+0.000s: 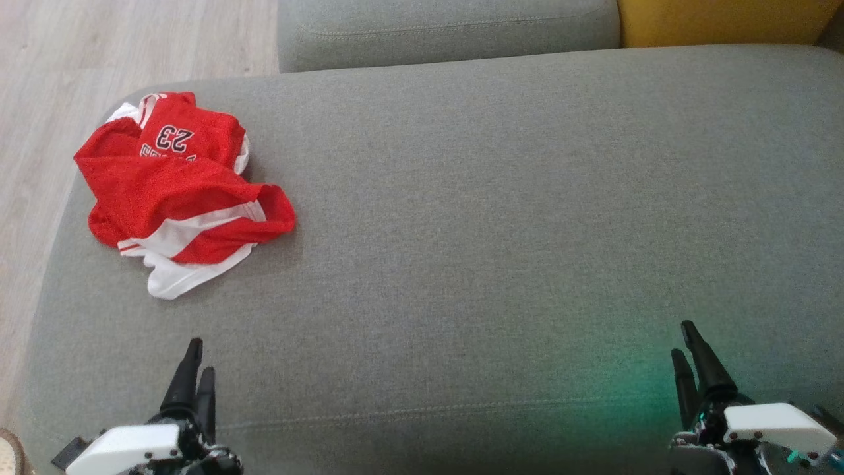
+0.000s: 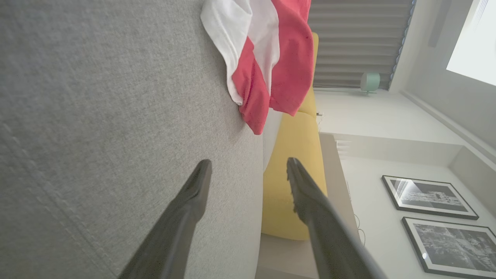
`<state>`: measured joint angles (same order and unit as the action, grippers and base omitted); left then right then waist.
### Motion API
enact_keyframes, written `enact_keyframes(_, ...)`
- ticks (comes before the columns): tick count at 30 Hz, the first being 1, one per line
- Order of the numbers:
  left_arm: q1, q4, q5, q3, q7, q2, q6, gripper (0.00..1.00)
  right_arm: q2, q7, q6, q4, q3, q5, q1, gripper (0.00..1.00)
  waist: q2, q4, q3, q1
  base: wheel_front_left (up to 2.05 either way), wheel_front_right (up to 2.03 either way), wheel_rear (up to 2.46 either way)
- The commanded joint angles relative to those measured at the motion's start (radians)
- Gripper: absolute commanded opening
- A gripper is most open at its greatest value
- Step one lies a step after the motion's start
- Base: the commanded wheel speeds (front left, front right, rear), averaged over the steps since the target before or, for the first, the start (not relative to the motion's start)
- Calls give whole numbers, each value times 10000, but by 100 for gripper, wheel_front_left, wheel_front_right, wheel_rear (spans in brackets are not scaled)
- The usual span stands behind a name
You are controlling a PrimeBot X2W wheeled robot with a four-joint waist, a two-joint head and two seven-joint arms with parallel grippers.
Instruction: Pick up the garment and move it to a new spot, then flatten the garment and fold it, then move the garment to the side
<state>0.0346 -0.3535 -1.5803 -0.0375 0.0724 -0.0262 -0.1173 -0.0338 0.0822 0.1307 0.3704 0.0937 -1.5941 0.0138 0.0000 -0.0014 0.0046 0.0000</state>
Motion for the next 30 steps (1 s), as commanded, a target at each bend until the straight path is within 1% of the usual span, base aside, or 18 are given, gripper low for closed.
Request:
enact_keyframes(1, -453, 422, 163, 58, -80, -94, -38, 100, -36, -123, 0, -395, -45, 157, -386, 100, 0, -1, 1, 0, 0, 0, 0)
enact_keyframes(12, -469, 833, 1861, 112, -402, -88, -29, 100, -49, -450, 0, -759, -159, 1802, -459, 100, 0, -18, 38, 0, 0, 0, 0)
enact_keyframes(18, -476, 1175, 2882, 281, -577, -97, 83, 100, -56, -629, 0, -999, -377, 2808, -492, 100, 0, -26, 79, 0, 0, 0, 0)
enact_keyframes(19, -476, 1175, 2882, 281, -577, -97, 83, 100, -56, -629, 0, -999, -377, 2808, -492, 100, 0, -26, 79, 0, 0, 0, 0)
enact_keyframes(30, -503, 1621, 4497, 703, -898, -113, 277, 100, -68, -955, 0, -1396, -711, 4544, -551, 100, 0, -24, 148, 0, 0, 0, 0)
